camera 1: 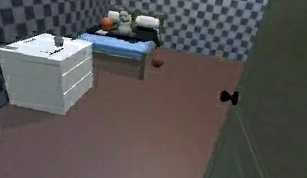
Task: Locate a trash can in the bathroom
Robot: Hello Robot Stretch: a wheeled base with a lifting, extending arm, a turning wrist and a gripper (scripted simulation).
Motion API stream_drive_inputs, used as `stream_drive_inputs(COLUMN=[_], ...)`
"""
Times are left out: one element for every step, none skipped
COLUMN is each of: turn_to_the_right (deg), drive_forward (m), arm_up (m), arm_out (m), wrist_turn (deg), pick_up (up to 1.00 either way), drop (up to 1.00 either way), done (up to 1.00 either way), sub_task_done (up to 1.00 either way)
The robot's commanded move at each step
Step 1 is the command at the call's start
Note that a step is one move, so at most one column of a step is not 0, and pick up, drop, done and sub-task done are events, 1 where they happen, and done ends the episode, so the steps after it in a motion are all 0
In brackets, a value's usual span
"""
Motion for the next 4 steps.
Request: stream_drive_inputs(turn_to_the_right=[0.0, -45.0, -45.0, -24.0], drive_forward=[0.30, 0.00, 0.00, 0.00], arm_up=[0.00, 0.00, 0.00, 0.00], arm_out=[0.00, 0.00, 0.00, 0.00], wrist_turn=[0.0, 0.0, 0.0, 0.0], pick_up=[0.00, 0.00, 0.00, 0.00], drop=[0.00, 0.00, 0.00, 0.00], done=[0.00, 0.00, 0.00, 0.00], sub_task_done=[0.00, 0.00, 0.00, 0.00])
